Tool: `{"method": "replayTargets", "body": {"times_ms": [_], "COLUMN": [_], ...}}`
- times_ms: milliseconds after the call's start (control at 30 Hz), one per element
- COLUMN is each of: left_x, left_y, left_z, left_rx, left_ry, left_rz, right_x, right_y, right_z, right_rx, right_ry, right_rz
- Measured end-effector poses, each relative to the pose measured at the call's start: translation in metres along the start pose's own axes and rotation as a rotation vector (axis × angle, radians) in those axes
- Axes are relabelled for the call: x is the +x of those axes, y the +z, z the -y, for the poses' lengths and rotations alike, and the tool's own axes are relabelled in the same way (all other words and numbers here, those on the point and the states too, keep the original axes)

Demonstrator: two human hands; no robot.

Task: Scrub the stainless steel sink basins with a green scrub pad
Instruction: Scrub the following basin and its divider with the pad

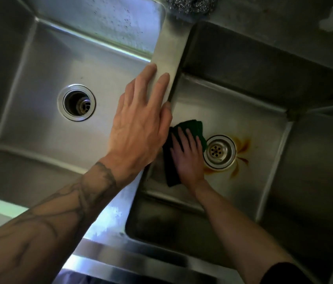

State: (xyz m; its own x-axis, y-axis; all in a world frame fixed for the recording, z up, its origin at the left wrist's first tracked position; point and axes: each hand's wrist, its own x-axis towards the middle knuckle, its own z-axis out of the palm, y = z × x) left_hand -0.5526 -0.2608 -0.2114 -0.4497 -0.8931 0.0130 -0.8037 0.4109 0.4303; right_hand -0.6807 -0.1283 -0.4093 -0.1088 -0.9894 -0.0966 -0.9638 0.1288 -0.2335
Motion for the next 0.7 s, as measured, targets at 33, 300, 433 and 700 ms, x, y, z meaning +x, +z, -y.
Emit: {"method": "replayTargets", "body": {"times_ms": [33,300,433,700], "left_x": [-0.012,-0.111,-0.110,-0.110], "left_y": [-0.001,0.000,0.002,0.003], "left_z": [0.000,0.000,-0.001,0.001], "left_rx": [-0.007,0.106,0.123,0.128], "left_ry": [-0.020,-0.111,-0.123,-0.097], "left_rz": [-0.003,-0.005,-0.024,-0.029], "right_x": [0.011,-0.033,-0.035,-0.042], "right_y": [-0.003,0.016,0.011,0.018], "right_z": [-0.003,0.021,-0.022,0.026], "right_rx": [-0.002,0.001,-0.065,0.062], "right_ry": [0.073,-0.171,-0.373,-0.180], "right_rz": [-0.020,0.080,0.075,0.080]}}
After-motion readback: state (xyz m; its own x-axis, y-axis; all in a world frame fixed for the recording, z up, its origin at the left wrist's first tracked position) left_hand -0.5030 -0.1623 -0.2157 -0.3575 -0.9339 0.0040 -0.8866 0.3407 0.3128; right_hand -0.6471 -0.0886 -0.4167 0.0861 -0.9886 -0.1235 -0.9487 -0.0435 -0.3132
